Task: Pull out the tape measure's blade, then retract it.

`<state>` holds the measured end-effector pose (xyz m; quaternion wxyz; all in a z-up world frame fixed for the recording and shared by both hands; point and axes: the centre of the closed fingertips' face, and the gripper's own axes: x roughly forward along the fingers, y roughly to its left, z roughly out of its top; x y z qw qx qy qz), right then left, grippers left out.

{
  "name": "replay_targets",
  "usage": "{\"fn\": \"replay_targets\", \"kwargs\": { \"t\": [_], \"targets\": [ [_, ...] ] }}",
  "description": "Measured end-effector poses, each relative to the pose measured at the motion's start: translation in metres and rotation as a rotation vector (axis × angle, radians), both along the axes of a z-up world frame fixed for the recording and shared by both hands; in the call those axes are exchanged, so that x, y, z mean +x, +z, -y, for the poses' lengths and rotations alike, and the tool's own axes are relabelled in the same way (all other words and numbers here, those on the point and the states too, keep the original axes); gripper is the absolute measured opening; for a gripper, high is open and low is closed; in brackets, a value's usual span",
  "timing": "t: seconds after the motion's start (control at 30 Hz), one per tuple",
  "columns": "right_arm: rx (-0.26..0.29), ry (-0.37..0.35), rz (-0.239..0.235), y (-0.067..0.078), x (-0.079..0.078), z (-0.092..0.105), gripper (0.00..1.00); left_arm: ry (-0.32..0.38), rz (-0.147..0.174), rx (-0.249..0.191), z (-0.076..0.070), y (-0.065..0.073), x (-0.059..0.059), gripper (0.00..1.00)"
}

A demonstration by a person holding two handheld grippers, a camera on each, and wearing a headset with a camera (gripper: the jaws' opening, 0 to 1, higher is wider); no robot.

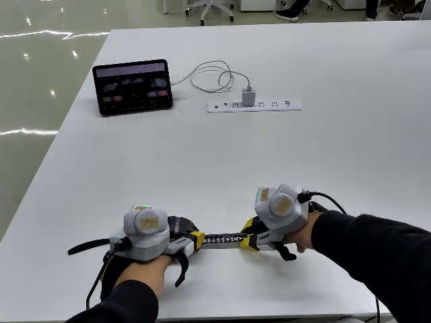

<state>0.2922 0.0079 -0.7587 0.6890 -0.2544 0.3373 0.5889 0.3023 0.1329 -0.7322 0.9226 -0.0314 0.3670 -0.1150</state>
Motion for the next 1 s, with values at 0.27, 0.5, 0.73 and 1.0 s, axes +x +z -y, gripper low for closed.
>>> {"fn": "replay_targets", "kwargs": {
  "t": [0.27, 0.5, 0.73, 1.0],
  "targets": [
    [0.01, -0.003, -0.007, 0.0, 0.0, -0.004, 0.11, 0.001, -0.001, -0.004, 0.0, 0.0, 0.0, 0.6],
    [0.019, -0.012, -0.022, 0.001, 0.0, -0.008, 0.11, 0.004, -0.002, -0.008, 0.0, 0.0, 0.0, 0.6],
    [0.019, -0.003, -0.018, 0.001, -0.001, -0.013, 0.11, -0.001, -0.002, -0.007, 0.0, 0.0, 0.0, 0.6],
    [0.022, 0.007, -0.011, 0.0, -0.002, -0.019, 0.11, -0.006, -0.005, -0.008, 0.0, 0.0, 0.0, 0.6]
  ]
}}
